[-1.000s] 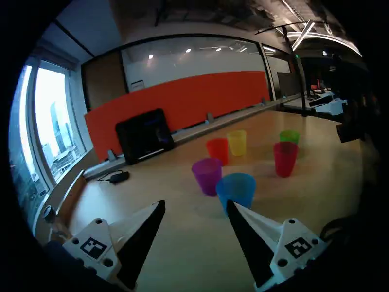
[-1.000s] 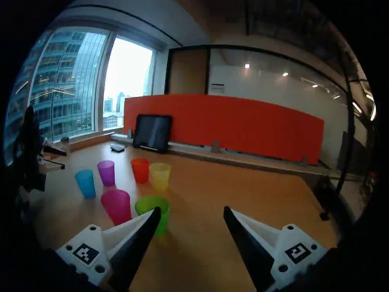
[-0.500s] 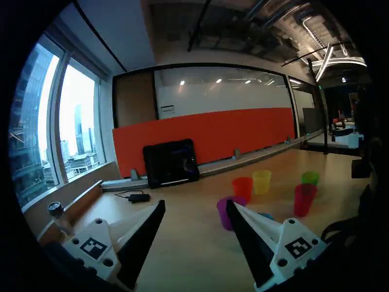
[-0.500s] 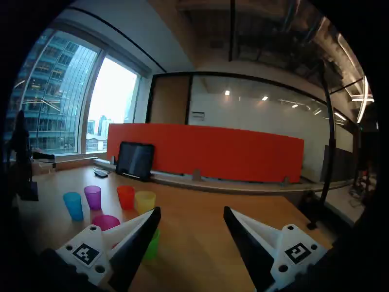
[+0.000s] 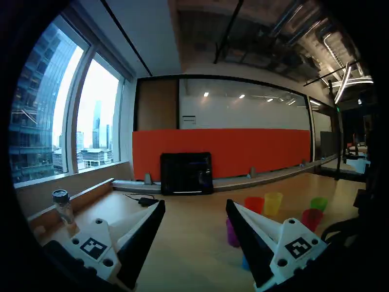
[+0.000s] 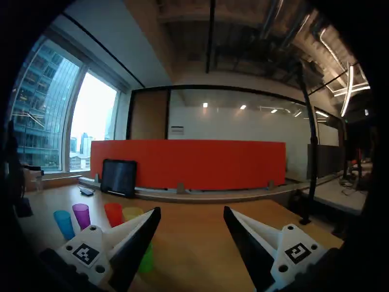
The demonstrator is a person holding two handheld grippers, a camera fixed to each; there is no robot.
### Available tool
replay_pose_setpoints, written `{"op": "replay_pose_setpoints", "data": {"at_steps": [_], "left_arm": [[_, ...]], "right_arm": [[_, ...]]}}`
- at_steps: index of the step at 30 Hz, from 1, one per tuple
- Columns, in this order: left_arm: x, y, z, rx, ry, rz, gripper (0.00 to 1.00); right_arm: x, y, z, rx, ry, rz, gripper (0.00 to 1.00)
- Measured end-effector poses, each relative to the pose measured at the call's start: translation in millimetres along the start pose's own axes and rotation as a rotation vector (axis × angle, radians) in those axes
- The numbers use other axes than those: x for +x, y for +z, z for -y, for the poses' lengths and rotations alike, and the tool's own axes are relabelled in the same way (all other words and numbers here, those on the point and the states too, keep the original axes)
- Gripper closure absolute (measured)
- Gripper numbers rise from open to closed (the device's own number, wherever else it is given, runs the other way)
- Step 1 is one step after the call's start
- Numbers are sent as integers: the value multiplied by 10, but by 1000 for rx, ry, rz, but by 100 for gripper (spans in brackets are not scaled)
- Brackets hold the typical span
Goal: Pour water
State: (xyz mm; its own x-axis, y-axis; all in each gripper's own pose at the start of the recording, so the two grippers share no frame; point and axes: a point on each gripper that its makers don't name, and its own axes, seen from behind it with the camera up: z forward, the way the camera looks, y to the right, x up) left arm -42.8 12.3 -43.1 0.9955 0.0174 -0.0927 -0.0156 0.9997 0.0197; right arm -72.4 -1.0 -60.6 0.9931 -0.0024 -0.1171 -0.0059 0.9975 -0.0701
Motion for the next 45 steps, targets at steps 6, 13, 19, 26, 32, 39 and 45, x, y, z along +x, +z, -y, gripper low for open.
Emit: {"op": "replay_pose_setpoints", "data": {"at_steps": [6,13,19,26,32,39,45], "left_arm": [[-38,-6,-20,18,-32,-8,7],[-91,8,-17,34,-56,-14,7],[-189,49,-3,46,-49,-13,7],[-334,67,-15,56,-29,-3,7],[-441,75,-17,53,-12,2,7],[-605,92,9,51,-15,21,7],[-681,115,19,47,-13,27,7]], "right_arm": [[32,-14,26,-36,-16,-13,0],[41,-50,69,-56,-23,-15,0],[119,-66,58,-73,-6,-35,0],[134,-70,85,-78,-1,-37,0],[156,-50,122,-79,0,-33,0],[205,-30,160,-76,15,-37,0],[279,-38,157,-75,25,-51,0]]}}
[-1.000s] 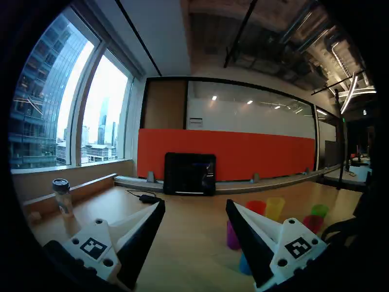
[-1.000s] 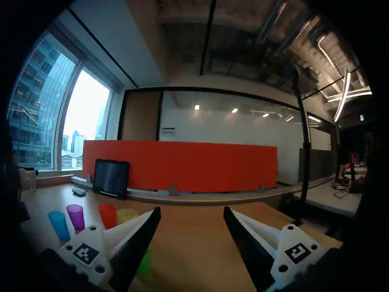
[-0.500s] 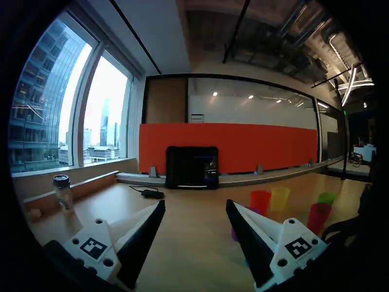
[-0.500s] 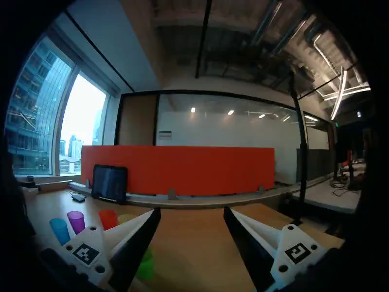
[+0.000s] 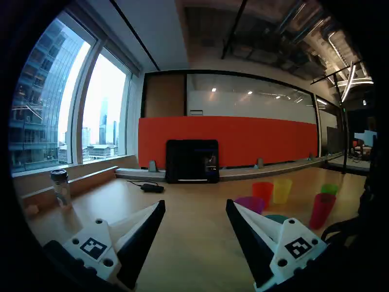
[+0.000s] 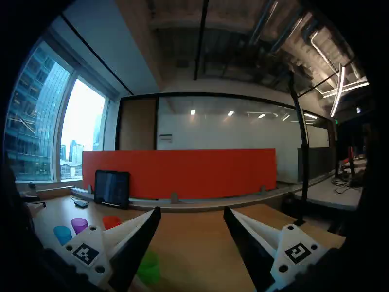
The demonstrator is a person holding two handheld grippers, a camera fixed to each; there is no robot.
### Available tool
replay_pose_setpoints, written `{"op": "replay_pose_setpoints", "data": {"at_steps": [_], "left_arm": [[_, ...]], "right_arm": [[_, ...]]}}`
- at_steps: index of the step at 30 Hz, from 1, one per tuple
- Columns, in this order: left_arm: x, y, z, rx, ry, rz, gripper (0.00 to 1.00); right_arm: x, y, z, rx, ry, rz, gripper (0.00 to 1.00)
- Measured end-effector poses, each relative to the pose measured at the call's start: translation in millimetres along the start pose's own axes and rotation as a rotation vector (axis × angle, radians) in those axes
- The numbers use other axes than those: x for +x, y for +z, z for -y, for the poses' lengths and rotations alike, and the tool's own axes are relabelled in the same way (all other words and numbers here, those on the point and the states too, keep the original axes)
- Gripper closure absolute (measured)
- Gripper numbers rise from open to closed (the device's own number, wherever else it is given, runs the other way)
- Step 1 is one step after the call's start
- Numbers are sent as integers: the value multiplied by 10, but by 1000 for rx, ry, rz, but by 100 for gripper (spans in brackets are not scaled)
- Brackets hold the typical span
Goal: Pour water
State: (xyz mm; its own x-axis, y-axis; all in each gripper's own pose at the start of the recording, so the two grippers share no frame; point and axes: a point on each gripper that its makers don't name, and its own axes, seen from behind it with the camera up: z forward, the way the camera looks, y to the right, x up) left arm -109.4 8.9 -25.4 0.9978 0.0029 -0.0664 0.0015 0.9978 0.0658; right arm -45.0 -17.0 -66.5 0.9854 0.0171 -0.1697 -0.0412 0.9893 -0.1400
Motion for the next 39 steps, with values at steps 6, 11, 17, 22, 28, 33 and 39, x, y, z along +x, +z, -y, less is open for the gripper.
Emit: {"op": "replay_pose_setpoints", "data": {"at_steps": [6,11,17,22,28,33,39], "left_arm": [[-17,21,-17,-6,-3,1,7],[-56,30,-27,-10,-8,3,7],[-55,43,-24,-10,-4,8,8],[-53,50,-21,-9,-3,8,7],[-50,48,-28,-12,-1,9,7],[-49,51,-29,-13,1,10,7],[-49,54,-26,-13,1,10,7]], "right_arm": [[53,-24,-17,-6,-10,-6,0],[56,-29,-22,-8,-12,-5,0],[94,-39,-11,-8,-19,-10,0],[87,-58,-15,-9,-19,-6,0],[70,-75,-10,-9,-26,-4,0],[68,-78,5,-4,-30,-4,0],[29,-80,24,1,-50,-2,0]]}}
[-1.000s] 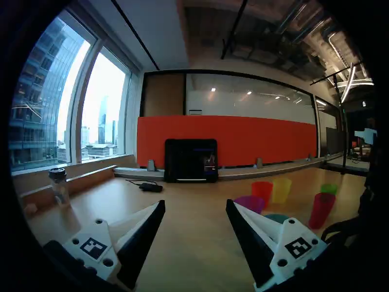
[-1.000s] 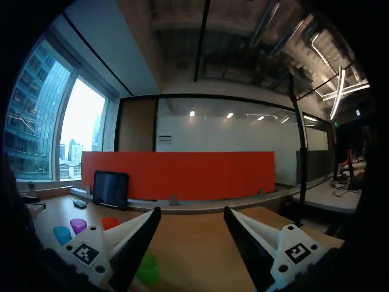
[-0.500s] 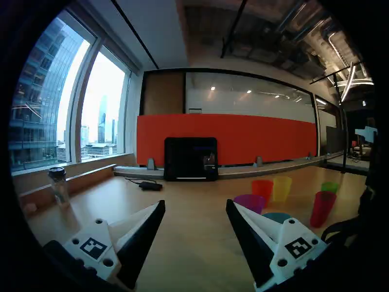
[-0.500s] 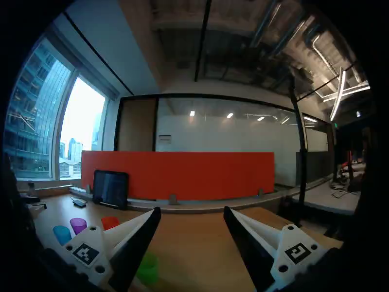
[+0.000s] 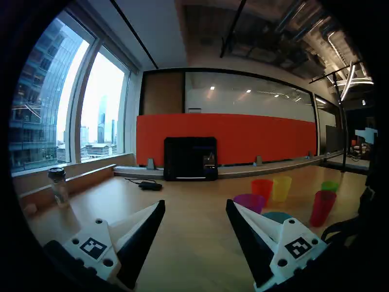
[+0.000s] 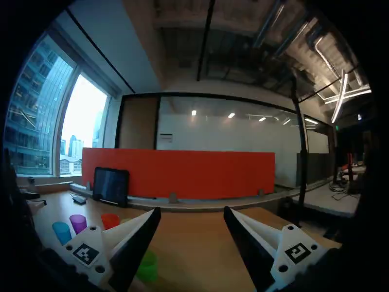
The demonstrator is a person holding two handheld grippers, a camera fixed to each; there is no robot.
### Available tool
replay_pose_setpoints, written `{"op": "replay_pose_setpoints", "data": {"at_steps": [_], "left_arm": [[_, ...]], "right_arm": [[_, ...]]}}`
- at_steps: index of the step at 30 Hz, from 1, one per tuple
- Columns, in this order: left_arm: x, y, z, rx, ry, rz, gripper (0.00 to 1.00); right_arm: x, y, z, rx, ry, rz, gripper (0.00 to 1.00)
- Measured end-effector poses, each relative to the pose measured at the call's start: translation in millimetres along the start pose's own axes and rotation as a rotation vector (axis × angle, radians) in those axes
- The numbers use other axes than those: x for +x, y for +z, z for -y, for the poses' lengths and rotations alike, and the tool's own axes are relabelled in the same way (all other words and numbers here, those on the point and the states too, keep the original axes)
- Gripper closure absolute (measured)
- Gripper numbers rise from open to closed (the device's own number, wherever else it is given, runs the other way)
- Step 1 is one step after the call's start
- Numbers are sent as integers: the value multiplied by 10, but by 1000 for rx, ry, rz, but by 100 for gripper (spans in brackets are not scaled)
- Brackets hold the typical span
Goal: Pour water
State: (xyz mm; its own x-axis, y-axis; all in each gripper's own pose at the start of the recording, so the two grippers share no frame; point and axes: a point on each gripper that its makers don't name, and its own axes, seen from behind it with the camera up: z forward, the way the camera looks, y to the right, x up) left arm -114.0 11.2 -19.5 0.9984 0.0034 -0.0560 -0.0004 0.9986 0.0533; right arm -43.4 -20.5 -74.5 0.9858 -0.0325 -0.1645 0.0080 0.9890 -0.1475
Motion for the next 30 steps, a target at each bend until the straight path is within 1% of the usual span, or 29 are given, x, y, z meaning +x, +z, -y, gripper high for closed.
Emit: {"op": "replay_pose_setpoints", "data": {"at_steps": [4,6,8,11,17,23,30], "left_arm": [[-2,-3,0,0,0,0,7],[-1,-2,1,0,1,0,4],[0,-1,4,0,0,1,3],[-2,-3,4,0,0,1,3],[-3,-15,17,1,1,1,3],[-2,-9,24,1,0,1,3],[-1,-5,30,0,0,1,3]], "right_arm": [[-44,16,13,7,-25,-3,0],[-87,32,13,8,-37,-1,0],[-138,52,6,8,-47,4,0],[-225,81,-1,5,-51,9,0],[-425,99,31,22,-32,19,0],[-602,142,2,11,1,39,0],[-714,226,29,15,10,42,0]]}}
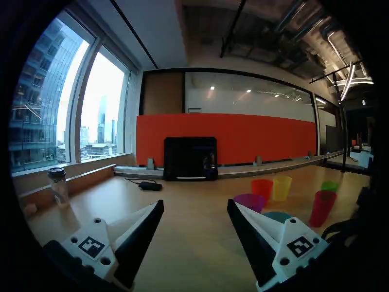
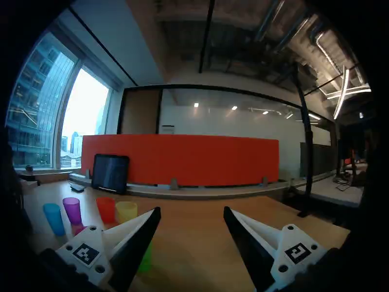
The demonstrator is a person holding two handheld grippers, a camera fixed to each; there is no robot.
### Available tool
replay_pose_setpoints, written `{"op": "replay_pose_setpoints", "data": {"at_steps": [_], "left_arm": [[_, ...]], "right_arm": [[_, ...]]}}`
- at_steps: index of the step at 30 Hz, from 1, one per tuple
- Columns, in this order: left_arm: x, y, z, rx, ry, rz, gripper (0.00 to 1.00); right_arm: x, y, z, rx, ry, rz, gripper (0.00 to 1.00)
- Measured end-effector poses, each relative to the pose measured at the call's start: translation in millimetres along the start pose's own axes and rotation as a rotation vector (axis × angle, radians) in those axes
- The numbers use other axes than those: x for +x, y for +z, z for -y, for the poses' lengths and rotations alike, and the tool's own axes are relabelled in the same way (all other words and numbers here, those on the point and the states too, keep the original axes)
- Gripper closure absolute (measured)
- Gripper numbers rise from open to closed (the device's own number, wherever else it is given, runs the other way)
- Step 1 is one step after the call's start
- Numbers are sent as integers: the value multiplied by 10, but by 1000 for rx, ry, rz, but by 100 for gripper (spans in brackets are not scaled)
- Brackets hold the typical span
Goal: Pour water
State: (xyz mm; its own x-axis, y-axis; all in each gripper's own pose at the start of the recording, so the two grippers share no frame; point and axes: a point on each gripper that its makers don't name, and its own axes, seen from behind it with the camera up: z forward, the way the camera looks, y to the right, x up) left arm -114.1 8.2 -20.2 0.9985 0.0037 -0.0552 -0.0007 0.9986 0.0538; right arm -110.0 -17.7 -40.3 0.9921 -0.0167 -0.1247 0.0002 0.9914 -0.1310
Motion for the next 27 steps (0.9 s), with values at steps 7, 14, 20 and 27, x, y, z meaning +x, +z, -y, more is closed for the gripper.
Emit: {"op": "replay_pose_setpoints", "data": {"at_steps": [7,14,20,27], "left_arm": [[2,-2,0,0,0,0,3],[0,-11,-7,0,0,0,3],[-1,-10,-10,0,0,0,3],[1,-4,-18,0,0,0,3]], "right_arm": [[-128,65,47,9,-4,16,0],[-239,103,14,9,17,34,0],[-289,116,-19,15,45,48,0],[-351,128,-77,11,41,56,0]]}}
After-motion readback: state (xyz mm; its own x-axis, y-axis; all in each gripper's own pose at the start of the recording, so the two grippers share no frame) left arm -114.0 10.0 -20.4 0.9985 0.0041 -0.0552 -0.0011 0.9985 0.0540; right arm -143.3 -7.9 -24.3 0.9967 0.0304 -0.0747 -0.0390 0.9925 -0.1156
